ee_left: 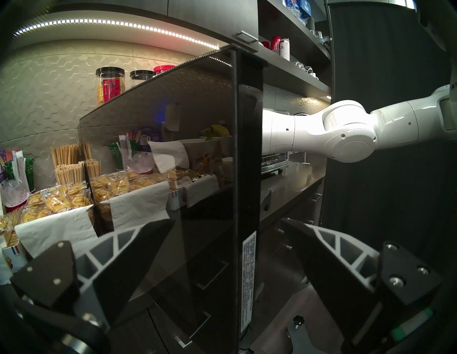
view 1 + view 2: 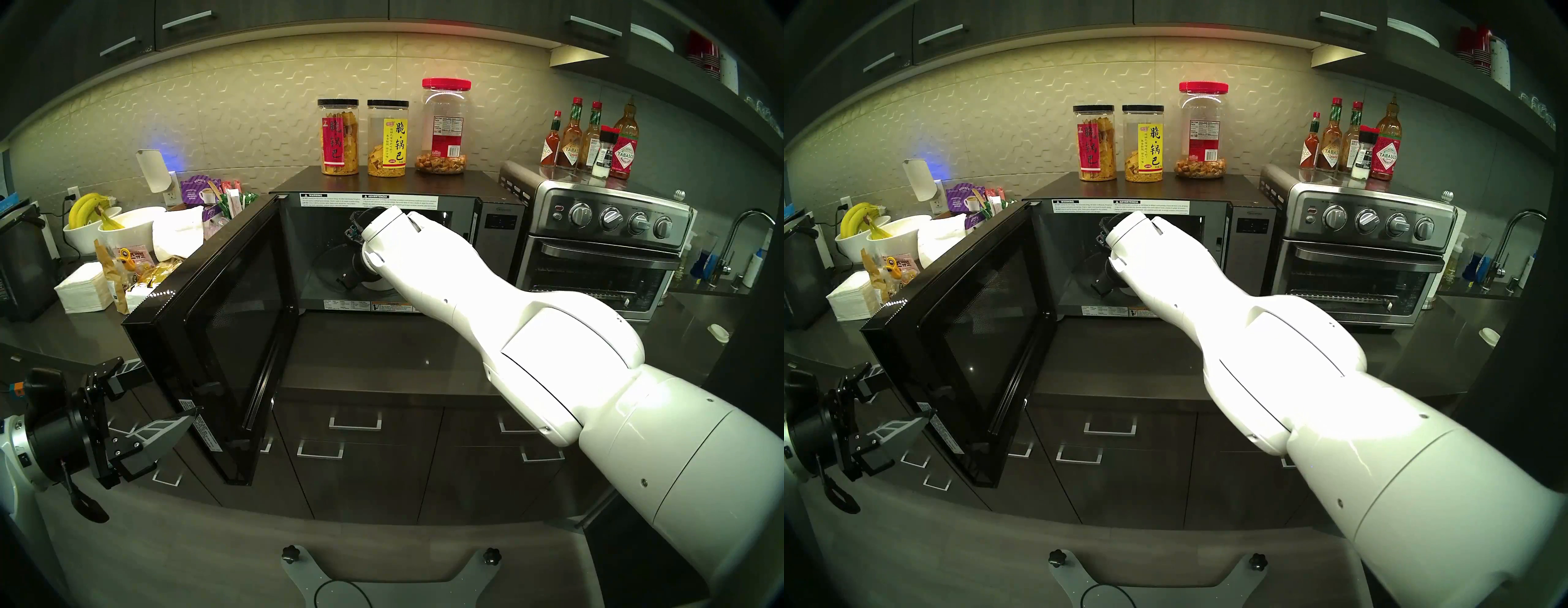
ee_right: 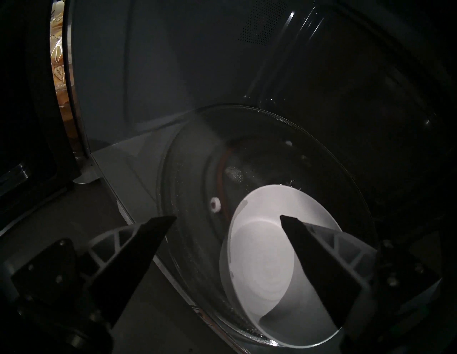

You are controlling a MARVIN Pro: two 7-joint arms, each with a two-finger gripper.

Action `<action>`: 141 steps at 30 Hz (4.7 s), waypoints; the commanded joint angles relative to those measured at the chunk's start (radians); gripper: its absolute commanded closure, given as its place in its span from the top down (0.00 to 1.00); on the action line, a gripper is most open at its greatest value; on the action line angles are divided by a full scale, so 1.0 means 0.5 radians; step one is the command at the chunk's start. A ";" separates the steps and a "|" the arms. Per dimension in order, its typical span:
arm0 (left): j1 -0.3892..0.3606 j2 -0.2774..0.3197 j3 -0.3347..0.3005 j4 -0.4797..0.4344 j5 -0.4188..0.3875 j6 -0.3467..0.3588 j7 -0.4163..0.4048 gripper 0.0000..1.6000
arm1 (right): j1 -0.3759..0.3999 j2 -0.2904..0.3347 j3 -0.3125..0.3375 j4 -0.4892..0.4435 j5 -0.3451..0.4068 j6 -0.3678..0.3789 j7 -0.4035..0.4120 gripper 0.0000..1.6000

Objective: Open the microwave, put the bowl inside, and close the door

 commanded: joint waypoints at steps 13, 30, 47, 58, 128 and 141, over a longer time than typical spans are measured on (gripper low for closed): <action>-0.005 -0.003 0.003 -0.010 -0.016 0.001 -0.010 1.00 | -0.121 0.319 0.012 -0.563 0.015 0.236 0.233 1.00; -0.004 -0.002 0.004 -0.010 -0.011 0.000 -0.007 1.00 | -0.237 0.639 0.095 -1.004 0.093 0.341 0.523 1.00; -0.004 -0.001 0.004 -0.009 -0.009 0.000 -0.007 1.00 | -0.463 1.082 0.236 -1.506 0.214 0.493 0.828 1.00; -0.004 -0.001 0.004 -0.009 -0.008 0.000 -0.007 1.00 | -0.635 1.304 0.349 -1.758 0.270 0.557 1.026 1.00; -0.005 -0.004 0.003 -0.010 -0.020 0.001 -0.011 1.00 | -2.312 2.024 1.877 -2.545 0.863 0.028 1.056 1.00; -0.005 -0.004 0.003 -0.010 -0.020 0.001 -0.011 1.00 | -2.279 1.989 1.840 -2.461 0.849 -0.066 1.050 1.00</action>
